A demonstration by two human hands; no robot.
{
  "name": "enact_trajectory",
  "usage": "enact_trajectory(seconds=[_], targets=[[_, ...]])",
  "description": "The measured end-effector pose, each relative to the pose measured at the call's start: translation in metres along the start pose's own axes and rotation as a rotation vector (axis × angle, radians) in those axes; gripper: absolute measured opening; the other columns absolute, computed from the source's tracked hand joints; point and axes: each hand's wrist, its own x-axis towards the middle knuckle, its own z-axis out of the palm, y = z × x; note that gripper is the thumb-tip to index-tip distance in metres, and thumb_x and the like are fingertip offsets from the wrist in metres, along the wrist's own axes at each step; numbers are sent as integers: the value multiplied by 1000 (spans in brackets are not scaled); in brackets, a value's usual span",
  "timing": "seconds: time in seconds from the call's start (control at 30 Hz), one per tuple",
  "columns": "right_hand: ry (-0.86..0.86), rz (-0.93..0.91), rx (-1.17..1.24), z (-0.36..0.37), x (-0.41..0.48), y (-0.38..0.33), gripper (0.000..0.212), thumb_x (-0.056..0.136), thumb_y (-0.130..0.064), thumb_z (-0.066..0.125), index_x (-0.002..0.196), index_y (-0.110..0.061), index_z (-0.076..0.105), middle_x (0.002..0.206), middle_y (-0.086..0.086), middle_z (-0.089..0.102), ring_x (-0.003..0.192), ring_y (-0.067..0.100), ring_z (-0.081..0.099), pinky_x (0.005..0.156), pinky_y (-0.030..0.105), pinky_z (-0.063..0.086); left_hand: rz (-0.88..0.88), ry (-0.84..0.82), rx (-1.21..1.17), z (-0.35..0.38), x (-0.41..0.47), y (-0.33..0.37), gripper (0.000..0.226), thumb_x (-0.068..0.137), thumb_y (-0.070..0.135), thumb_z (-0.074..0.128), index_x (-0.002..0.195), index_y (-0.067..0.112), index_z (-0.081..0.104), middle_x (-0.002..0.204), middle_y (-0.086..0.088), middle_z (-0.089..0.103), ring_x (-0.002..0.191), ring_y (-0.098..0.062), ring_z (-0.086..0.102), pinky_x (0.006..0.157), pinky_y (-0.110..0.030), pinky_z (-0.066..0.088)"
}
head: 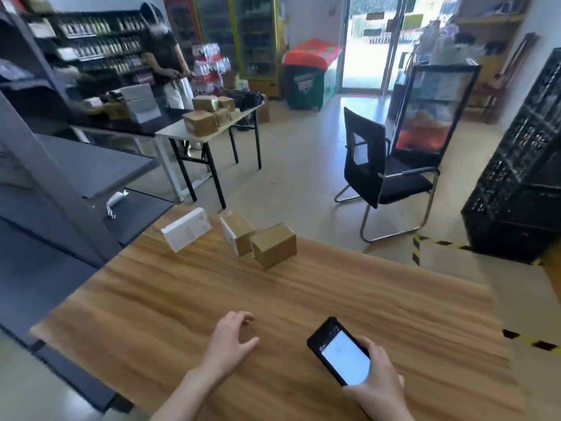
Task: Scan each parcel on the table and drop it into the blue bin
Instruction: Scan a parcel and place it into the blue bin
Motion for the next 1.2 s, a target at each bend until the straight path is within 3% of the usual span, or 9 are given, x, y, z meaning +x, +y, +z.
enact_trajectory(seconds=[0.4,0.53,0.63,0.83,0.93,1.1,1.2], targets=[[45,77,-77,27,108,-54,92,52,-29,78,133,-38,37,120,-16,43,115,6,43,88,32,28,63,80,41,-17,201,-3,60,86,34,69,138,16,45,137,1,45,128,-18,38,111,-28,31],[70,111,-71,41,140,-71,94,49,-28,79,133,-38,38,121,-15,43,119,7,43,88,32,28,38,-36,120,-16,266,-13,72,95,42,54,153,15,20,159,-1,20,145,-22,15,120,-36,17],[81,153,-70,52,157,-77,95,49,-28,78,134,-37,37,121,-15,43,118,6,43,88,31,27,15,-125,153,-9,295,-23,76,97,46,49,155,14,11,160,-3,16,147,-24,14,119,-40,21],[99,212,-30,60,166,-83,97,40,-30,70,132,-36,40,116,-16,43,108,4,43,91,30,28,26,-112,177,7,296,-41,95,79,63,64,150,14,25,137,-8,35,129,-24,32,110,-34,33],[107,230,-38,60,164,-79,95,41,-29,71,131,-38,40,116,-18,44,106,2,41,90,31,27,88,-88,77,12,284,-45,85,72,62,72,141,25,37,122,1,36,118,-18,38,100,-31,42],[122,250,-39,55,152,-72,94,38,-32,70,127,-40,42,115,-20,45,104,2,41,87,29,23,217,-108,-20,21,262,-46,78,69,49,78,133,26,42,131,2,42,122,-18,43,105,-35,41],[132,258,-32,51,145,-67,93,40,-29,71,128,-38,43,115,-18,45,103,4,42,86,30,22,334,-72,37,28,248,-47,69,70,42,78,127,22,46,136,-1,42,126,-21,41,107,-37,38]])
